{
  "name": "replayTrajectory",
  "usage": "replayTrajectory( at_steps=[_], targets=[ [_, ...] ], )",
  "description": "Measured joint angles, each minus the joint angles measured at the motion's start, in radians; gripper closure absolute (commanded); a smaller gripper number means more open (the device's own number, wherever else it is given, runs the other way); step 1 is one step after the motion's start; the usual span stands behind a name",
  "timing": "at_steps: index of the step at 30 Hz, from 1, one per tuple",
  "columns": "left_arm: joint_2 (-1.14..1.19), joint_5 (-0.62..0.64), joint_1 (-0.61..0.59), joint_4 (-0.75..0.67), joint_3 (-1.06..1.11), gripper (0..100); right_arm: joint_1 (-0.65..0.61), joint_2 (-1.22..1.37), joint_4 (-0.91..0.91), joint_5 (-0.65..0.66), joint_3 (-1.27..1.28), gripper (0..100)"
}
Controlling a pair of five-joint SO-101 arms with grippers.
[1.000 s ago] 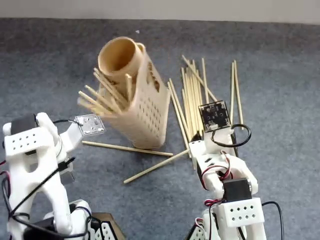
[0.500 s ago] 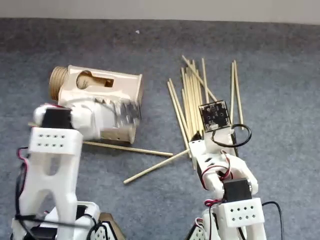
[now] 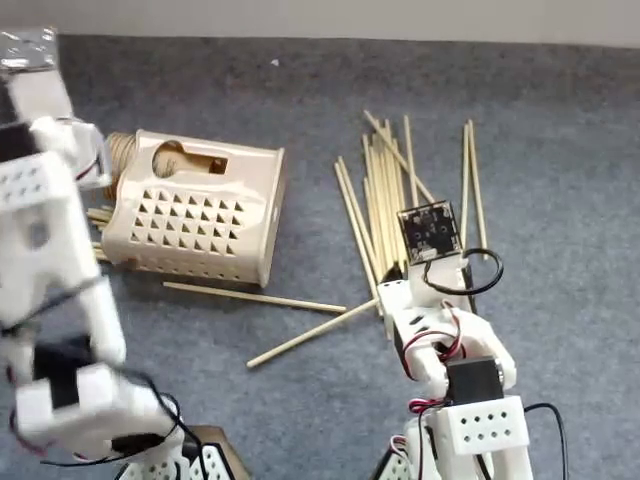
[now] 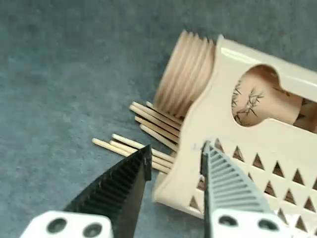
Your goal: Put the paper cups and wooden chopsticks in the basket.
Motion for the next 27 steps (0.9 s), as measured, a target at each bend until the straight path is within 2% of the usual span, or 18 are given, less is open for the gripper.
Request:
replayTrajectory(
  at_steps=[3, 6, 13, 17, 23, 27],
  targets=[
    [0.170, 0.063, 0.063, 0.149, -0.192, 78, 0.000, 0.000, 0.000, 0.000, 0.000, 71.3],
    [0.275, 0.098, 0.121, 0.230, -0.361, 78, 0.000, 0.000, 0.000, 0.000, 0.000, 71.3],
    [0.448, 0.109, 0.143, 0.259, -0.502, 78, -0.008, 0.000, -0.018, 0.000, 0.026, 71.3],
    [0.459, 0.109, 0.137, 0.264, -0.586, 78, -0.048, 0.029, -0.089, 0.000, -0.006, 71.3],
    [0.413, 0.104, -0.014, 0.307, -0.729, 78, -0.066, 0.394, -0.097, 0.000, -0.336, 71.3],
    [0.397, 0.032, -0.101, 0.310, -0.743, 78, -0.170, 0.750, -0.087, 0.000, -0.632, 71.3]
  ],
)
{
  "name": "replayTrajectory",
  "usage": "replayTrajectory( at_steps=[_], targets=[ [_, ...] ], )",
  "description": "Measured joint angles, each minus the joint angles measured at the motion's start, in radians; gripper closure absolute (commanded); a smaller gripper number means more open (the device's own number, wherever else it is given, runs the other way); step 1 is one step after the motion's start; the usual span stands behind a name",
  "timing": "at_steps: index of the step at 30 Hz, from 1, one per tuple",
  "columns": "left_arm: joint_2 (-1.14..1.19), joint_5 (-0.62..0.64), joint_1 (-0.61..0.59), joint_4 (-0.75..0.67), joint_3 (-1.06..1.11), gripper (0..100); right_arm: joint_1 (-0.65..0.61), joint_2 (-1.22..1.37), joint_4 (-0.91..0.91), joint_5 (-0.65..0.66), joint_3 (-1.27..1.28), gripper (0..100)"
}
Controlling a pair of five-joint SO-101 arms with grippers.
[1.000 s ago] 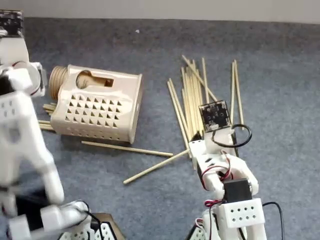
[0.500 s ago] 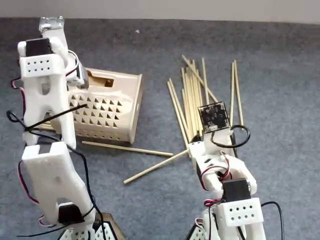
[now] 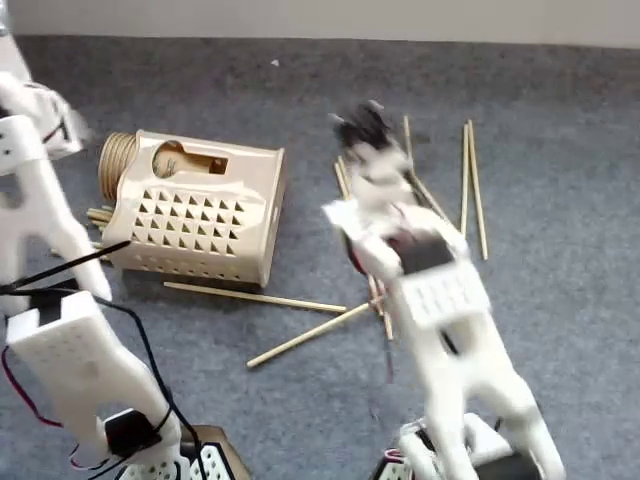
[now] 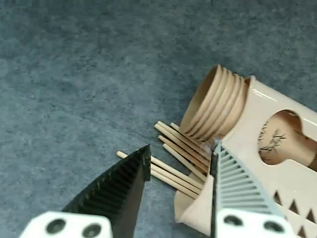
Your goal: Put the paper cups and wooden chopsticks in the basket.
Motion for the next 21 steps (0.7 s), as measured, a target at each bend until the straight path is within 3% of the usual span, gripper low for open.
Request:
replayTrajectory(
  at_steps=[5, 10, 21],
  targets=[
    [0.008, -0.063, -0.150, -0.003, 0.000, 78, -0.074, 0.336, 0.000, 0.000, -0.264, 71.3],
    [0.017, -0.100, -0.265, -0.080, 0.000, 78, -0.106, 0.526, 0.000, 0.000, -0.336, 71.3],
    [0.018, -0.103, -0.315, -0.098, 0.000, 78, -0.106, 0.621, -0.054, 0.000, -0.341, 71.3]
  ],
)
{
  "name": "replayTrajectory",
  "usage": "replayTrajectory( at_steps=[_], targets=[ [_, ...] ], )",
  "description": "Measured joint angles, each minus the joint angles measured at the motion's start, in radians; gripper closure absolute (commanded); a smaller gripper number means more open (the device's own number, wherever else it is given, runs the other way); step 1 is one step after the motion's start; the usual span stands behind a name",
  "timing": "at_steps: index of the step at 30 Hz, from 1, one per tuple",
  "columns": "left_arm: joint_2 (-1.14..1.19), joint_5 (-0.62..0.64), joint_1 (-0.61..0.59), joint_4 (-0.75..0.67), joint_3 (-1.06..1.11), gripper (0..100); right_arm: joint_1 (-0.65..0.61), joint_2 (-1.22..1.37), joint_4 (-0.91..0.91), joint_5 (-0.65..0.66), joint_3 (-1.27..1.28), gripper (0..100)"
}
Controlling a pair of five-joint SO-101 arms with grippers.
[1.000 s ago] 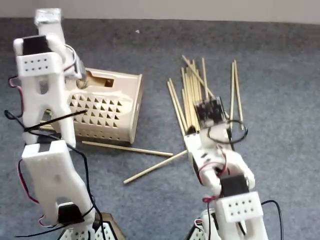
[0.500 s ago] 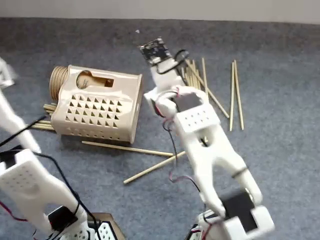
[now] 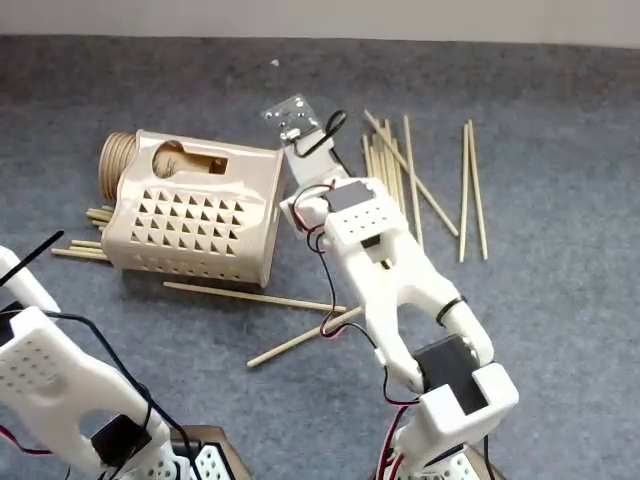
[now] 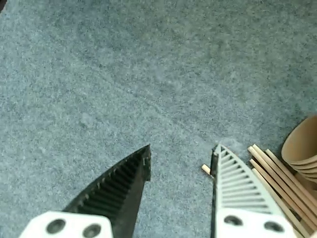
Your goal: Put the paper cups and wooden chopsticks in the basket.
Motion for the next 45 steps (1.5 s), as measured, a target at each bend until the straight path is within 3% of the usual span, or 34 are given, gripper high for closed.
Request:
replayTrajectory(
  at_steps=[6, 13, 22, 34, 45],
  targets=[
    [0.000, 0.000, -0.003, 0.000, 0.000, 78, -0.025, -0.069, 0.000, 0.000, -0.015, 71.3],
    [0.000, 0.000, -0.003, 0.000, 0.000, 78, -0.143, -0.115, -0.021, 0.000, -0.015, 71.3],
    [0.000, 0.000, -0.003, 0.000, 0.000, 78, -0.147, -0.008, -0.023, -0.002, -0.029, 71.3],
    [0.000, 0.000, -0.003, 0.000, 0.000, 78, 0.031, 0.017, -0.041, 0.034, 0.003, 71.3],
    [0.000, 0.000, -0.002, 0.000, 0.000, 78, 0.219, 0.009, -0.261, 0.083, 0.253, 71.3]
  ],
)
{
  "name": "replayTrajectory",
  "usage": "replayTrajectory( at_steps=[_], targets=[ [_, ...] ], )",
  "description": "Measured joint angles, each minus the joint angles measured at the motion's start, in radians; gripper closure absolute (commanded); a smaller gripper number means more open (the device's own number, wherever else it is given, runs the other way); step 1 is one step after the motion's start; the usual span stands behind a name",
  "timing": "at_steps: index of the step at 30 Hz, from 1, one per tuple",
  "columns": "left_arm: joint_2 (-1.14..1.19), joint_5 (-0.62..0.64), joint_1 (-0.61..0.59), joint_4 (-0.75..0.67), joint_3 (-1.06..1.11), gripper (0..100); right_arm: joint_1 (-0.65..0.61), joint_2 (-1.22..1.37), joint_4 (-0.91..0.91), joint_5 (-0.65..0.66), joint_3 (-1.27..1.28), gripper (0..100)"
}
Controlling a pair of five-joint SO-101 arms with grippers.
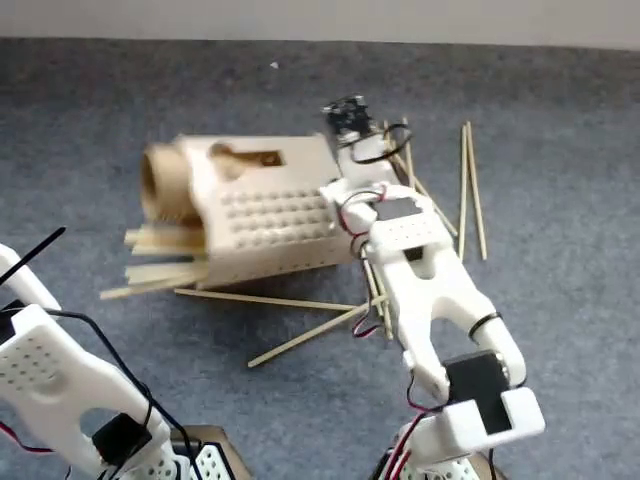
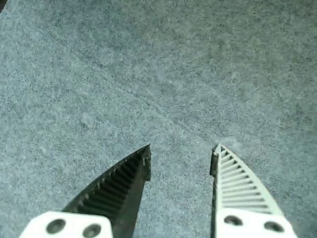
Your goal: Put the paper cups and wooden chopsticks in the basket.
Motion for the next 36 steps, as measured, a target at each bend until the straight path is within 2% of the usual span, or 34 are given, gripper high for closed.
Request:
replayTrajectory(
  at_steps=[7, 12, 23, 30, 36],
  targets=[
    [0.000, 0.000, 0.000, 0.000, 0.000, 78, 0.118, 0.017, -0.002, 0.003, 0.041, 71.3],
    [0.000, 0.000, 0.002, 0.000, 0.000, 78, 0.137, 0.035, 0.008, 0.005, 0.061, 71.3],
    [0.000, 0.000, 0.051, 0.000, 0.000, 78, -0.020, 0.029, 0.057, 0.005, 0.091, 71.3],
    [0.000, -0.049, 0.160, 0.009, 0.000, 78, -0.011, 0.031, 0.064, 0.005, 0.097, 71.3],
    [0.000, -0.058, 0.334, 0.055, 0.017, 78, -0.015, 0.060, 0.114, 0.005, 0.084, 71.3]
  ],
)
